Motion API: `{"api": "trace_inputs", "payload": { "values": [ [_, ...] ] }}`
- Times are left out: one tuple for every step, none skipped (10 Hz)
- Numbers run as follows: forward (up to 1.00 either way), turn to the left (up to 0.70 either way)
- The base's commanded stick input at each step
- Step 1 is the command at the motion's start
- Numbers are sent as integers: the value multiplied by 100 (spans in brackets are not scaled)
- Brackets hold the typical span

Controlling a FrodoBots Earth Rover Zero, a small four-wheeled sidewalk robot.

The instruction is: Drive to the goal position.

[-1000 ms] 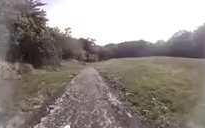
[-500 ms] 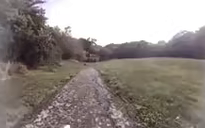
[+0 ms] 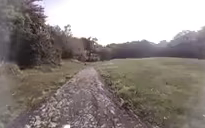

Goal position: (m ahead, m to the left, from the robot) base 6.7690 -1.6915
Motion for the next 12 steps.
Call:
{"api": "trace_inputs", "payload": {
  "values": [
    [100,5],
    [100,0],
    [100,0],
    [100,0],
    [100,0],
    [100,0],
    [100,-1],
    [100,-5],
    [100,-24],
    [100,-40],
    [100,-40],
    [100,-11]
  ]
}}
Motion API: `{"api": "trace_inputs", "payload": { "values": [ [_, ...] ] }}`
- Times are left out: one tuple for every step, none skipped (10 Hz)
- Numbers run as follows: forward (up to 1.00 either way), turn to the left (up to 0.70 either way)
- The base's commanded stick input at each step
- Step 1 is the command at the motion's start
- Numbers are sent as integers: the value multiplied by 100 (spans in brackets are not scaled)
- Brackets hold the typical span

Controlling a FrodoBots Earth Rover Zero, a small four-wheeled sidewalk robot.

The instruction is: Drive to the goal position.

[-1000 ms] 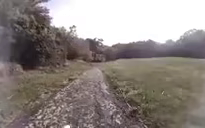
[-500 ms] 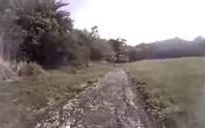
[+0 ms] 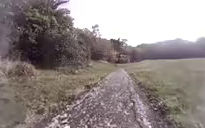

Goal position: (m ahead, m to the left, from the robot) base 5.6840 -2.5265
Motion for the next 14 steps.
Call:
{"api": "trace_inputs", "payload": {
  "values": [
    [100,0],
    [100,0],
    [100,0],
    [100,0],
    [100,0],
    [100,0],
    [100,0],
    [100,0],
    [100,0],
    [100,0],
    [100,0],
    [100,0],
    [100,0],
    [100,-31]
  ]
}}
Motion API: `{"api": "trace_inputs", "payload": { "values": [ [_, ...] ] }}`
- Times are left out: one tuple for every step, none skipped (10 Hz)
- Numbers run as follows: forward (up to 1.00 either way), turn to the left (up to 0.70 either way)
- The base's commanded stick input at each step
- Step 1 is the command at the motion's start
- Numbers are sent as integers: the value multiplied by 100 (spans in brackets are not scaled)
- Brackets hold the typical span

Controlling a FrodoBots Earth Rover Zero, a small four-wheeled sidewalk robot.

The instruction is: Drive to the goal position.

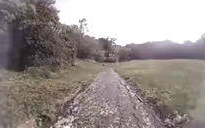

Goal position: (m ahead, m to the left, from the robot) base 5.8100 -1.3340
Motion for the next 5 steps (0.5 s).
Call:
{"api": "trace_inputs", "payload": {
  "values": [
    [100,-38],
    [100,-18],
    [100,0],
    [100,0],
    [100,0]
  ]
}}
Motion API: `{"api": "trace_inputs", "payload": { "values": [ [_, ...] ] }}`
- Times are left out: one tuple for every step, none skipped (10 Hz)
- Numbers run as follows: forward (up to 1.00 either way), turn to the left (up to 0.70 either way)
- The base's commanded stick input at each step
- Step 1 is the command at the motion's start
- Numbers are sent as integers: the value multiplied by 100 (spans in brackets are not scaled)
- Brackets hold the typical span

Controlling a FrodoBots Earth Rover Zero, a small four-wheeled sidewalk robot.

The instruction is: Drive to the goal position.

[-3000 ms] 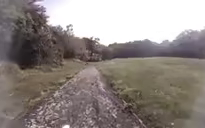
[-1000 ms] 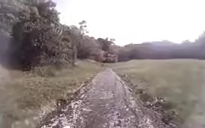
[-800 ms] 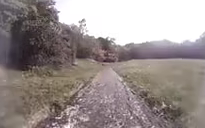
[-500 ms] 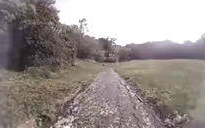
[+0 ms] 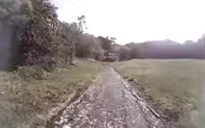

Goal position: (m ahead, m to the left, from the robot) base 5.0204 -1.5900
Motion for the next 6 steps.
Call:
{"api": "trace_inputs", "payload": {
  "values": [
    [100,0],
    [100,0],
    [100,0],
    [100,0],
    [100,0],
    [100,0]
  ]
}}
